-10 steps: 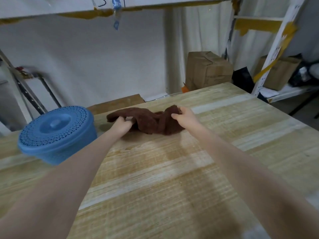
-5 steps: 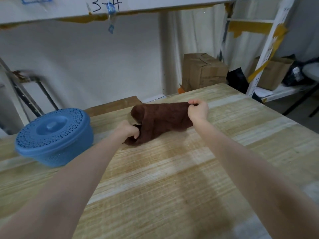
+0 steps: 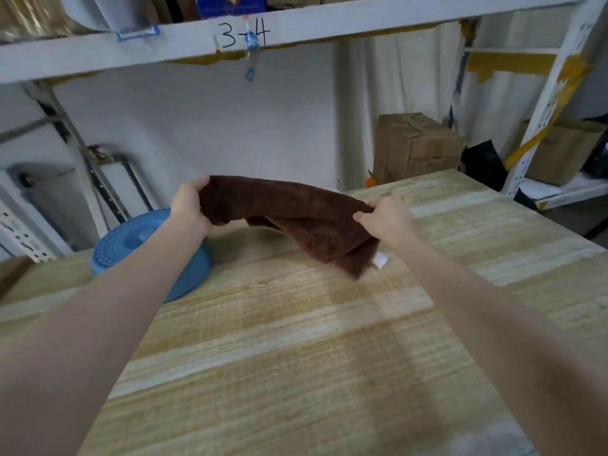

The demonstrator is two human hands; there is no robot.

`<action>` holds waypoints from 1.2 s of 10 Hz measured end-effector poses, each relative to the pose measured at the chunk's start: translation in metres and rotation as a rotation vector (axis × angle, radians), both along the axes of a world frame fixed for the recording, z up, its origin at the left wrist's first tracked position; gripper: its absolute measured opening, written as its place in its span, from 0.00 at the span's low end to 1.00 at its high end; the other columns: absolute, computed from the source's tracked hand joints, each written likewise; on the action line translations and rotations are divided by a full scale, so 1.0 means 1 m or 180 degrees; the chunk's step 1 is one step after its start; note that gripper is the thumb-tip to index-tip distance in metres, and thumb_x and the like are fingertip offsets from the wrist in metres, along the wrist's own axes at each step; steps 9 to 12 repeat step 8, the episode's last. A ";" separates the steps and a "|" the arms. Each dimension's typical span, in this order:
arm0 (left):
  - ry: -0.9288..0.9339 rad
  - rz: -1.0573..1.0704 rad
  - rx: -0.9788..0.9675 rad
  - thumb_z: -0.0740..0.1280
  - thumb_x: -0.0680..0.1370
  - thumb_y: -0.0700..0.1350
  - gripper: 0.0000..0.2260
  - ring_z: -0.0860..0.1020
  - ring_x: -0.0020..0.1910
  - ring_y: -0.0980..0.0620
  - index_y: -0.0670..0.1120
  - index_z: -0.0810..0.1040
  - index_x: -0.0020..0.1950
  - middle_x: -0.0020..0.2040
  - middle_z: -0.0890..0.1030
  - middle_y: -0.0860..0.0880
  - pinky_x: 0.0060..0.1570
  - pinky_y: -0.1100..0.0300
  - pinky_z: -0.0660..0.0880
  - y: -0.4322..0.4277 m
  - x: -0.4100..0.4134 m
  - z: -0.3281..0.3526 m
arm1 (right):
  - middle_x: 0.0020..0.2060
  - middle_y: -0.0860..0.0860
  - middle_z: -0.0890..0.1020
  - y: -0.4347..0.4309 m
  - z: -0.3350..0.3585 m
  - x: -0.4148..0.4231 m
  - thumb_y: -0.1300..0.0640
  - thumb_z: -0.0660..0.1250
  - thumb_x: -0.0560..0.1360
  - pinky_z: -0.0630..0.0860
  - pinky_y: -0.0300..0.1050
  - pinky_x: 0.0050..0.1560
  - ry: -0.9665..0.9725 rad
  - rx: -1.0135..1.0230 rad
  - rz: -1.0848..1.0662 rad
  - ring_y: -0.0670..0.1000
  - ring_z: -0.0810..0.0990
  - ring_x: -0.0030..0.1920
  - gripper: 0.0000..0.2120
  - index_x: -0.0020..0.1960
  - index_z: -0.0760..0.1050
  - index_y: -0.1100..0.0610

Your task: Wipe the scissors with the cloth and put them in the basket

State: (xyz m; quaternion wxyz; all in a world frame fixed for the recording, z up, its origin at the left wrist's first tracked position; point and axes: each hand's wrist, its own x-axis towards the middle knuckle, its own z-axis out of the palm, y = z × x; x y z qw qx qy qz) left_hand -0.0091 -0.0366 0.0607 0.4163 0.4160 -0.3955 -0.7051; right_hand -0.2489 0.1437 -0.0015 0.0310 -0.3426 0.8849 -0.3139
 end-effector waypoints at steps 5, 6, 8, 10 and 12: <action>-0.3279 -0.2358 -0.3209 0.71 0.75 0.48 0.10 0.77 0.56 0.55 0.45 0.82 0.54 0.56 0.82 0.51 0.60 0.60 0.71 0.031 -0.003 -0.048 | 0.57 0.58 0.75 -0.098 -0.001 0.074 0.49 0.52 0.83 0.72 0.46 0.45 -0.3276 -0.0151 0.0643 0.55 0.78 0.49 0.21 0.69 0.68 0.60; -0.3456 -0.2057 -0.3187 0.70 0.76 0.45 0.08 0.78 0.57 0.53 0.47 0.81 0.54 0.54 0.81 0.52 0.58 0.58 0.74 0.021 0.006 -0.068 | 0.57 0.58 0.76 -0.103 -0.014 0.073 0.57 0.56 0.82 0.72 0.47 0.54 -0.1980 -0.0015 0.0479 0.56 0.76 0.57 0.13 0.62 0.72 0.60; -0.2869 -0.0995 -0.2855 0.67 0.75 0.41 0.05 0.79 0.42 0.53 0.50 0.79 0.41 0.39 0.80 0.54 0.46 0.59 0.75 0.022 0.013 -0.033 | 0.38 0.50 0.78 -0.107 -0.002 0.090 0.62 0.61 0.78 0.72 0.44 0.49 -0.1148 -0.1145 0.0949 0.51 0.76 0.45 0.13 0.36 0.72 0.52; -0.2869 -0.0995 -0.2855 0.67 0.75 0.41 0.05 0.79 0.42 0.53 0.50 0.79 0.41 0.39 0.80 0.54 0.46 0.59 0.75 0.022 0.013 -0.033 | 0.38 0.50 0.78 -0.107 -0.002 0.090 0.62 0.61 0.78 0.72 0.44 0.49 -0.1148 -0.1145 0.0949 0.51 0.76 0.45 0.13 0.36 0.72 0.52; -0.2869 -0.0995 -0.2855 0.67 0.75 0.41 0.05 0.79 0.42 0.53 0.50 0.79 0.41 0.39 0.80 0.54 0.46 0.59 0.75 0.022 0.013 -0.033 | 0.38 0.50 0.78 -0.107 -0.002 0.090 0.62 0.61 0.78 0.72 0.44 0.49 -0.1148 -0.1145 0.0949 0.51 0.76 0.45 0.13 0.36 0.72 0.52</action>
